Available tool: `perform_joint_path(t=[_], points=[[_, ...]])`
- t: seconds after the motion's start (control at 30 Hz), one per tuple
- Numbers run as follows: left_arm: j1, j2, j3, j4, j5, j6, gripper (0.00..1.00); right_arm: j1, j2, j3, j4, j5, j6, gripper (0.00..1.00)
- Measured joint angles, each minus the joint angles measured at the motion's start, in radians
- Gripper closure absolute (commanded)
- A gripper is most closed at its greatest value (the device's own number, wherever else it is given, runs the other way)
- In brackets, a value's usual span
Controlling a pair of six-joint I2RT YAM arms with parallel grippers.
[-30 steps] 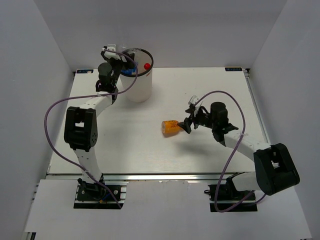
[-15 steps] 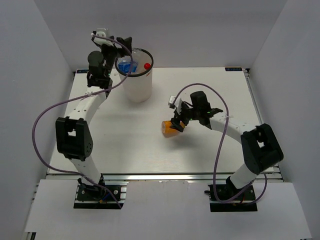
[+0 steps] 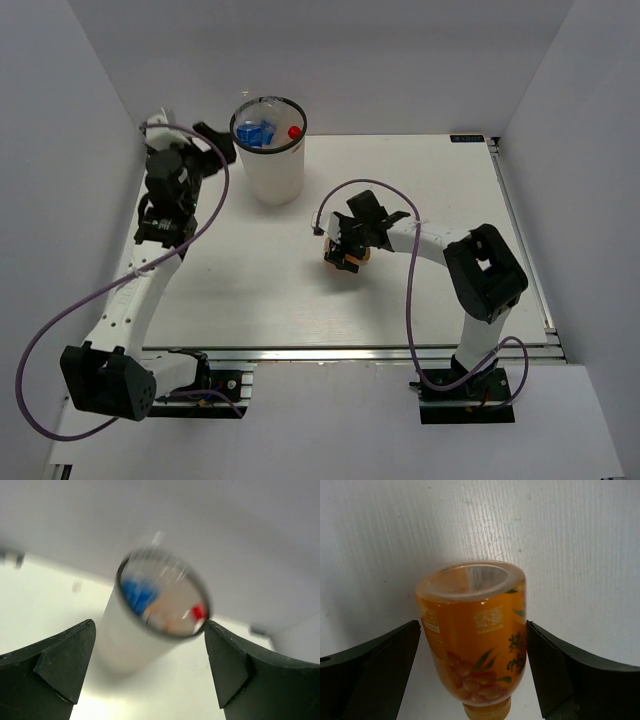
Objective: Put the plastic bottles in the bin
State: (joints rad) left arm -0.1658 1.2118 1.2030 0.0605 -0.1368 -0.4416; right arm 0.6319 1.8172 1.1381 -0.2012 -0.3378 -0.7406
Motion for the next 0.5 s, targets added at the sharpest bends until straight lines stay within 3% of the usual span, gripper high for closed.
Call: perform_joint_path(t=[0.2, 0.4, 0.43, 0.5], points=[[0.000, -0.031, -0.310, -0.129, -0.037, -0.100, 0.02, 0.012, 0.042, 0.000, 0.031, 0.087, -0.003, 0.18], [0.000, -0.061, -0.404, -0.189, -0.034, -0.165, 0.02, 0.015, 0.041, 0.000, 0.062, 0.089, 0.016, 0.54], [0.000, -0.070, -0.407, -0.189, -0.034, -0.169, 0.02, 0.017, 0.038, 0.001, 0.062, 0.083, 0.021, 0.58], [0.000, -0.103, -0.410, -0.195, -0.038, -0.180, 0.02, 0.021, 0.018, 0.001, 0.065, 0.071, 0.038, 0.57]])
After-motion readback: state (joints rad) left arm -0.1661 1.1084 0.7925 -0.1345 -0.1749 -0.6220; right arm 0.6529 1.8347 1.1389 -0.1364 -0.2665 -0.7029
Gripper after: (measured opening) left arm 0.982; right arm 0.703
